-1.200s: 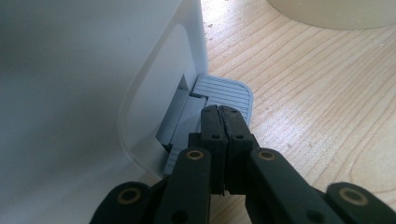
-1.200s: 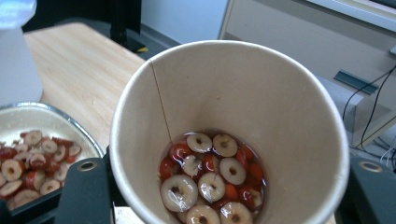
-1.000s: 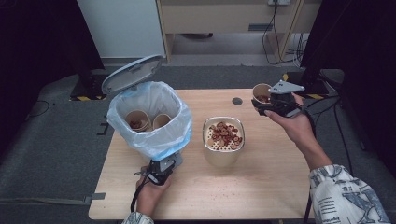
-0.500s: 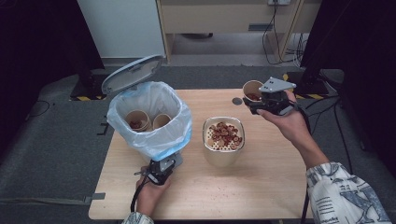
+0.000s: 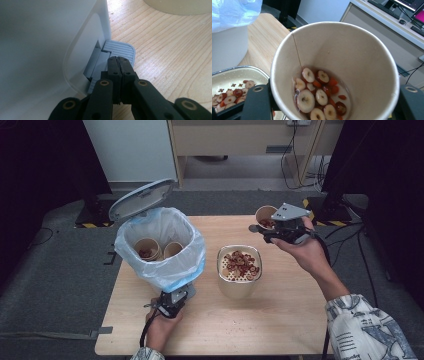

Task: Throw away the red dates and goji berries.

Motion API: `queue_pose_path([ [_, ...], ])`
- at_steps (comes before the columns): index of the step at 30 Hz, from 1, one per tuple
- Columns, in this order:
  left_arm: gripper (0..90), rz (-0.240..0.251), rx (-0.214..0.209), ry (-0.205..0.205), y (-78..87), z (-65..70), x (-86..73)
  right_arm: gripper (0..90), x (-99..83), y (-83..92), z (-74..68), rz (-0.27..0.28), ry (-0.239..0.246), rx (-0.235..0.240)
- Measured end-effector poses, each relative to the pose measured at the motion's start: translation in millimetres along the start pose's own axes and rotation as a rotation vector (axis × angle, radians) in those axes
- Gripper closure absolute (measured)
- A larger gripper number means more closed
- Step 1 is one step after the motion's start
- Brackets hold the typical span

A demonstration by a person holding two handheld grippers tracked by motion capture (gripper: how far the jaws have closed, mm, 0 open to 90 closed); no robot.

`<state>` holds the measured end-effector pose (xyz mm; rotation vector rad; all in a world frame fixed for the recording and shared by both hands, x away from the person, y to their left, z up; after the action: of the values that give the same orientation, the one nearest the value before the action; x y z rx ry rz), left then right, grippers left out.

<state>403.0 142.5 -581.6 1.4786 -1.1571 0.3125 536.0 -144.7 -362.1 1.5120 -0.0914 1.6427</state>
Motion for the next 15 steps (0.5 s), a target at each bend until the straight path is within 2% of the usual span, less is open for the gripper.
queue_pose_path([
  [3,88.1,0.0,-0.001,-0.001,0.0,0.0,0.0,32.0,0.8,-0.7,-0.2,-0.001,0.002,-0.005],
  [7,88.1,-0.001,0.0,-0.001,0.0,0.0,0.0,32.0,2.9,-2.0,-6.1,-0.006,0.036,0.008],
  [11,88.1,-0.001,0.0,0.0,0.0,0.1,0.1,31.9,3.4,-1.3,-4.6,-0.022,0.052,-0.017],
  [15,88.1,-0.002,0.005,0.006,0.1,-0.1,0.0,31.9,6.5,-3.2,-12.5,-0.035,0.103,-0.008],
])
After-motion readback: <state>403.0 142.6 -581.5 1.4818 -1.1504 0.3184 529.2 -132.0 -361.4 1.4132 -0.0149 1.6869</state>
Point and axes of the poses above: each handheld gripper's, and its own axes: y roughly backward along the jaws, x roughly out of its top, z roughly to its right, the point moved 9 cm from there along -y, roughly forward along the jaws, and after that the axes turned 12 degrees about x, right-handed, at the moved point
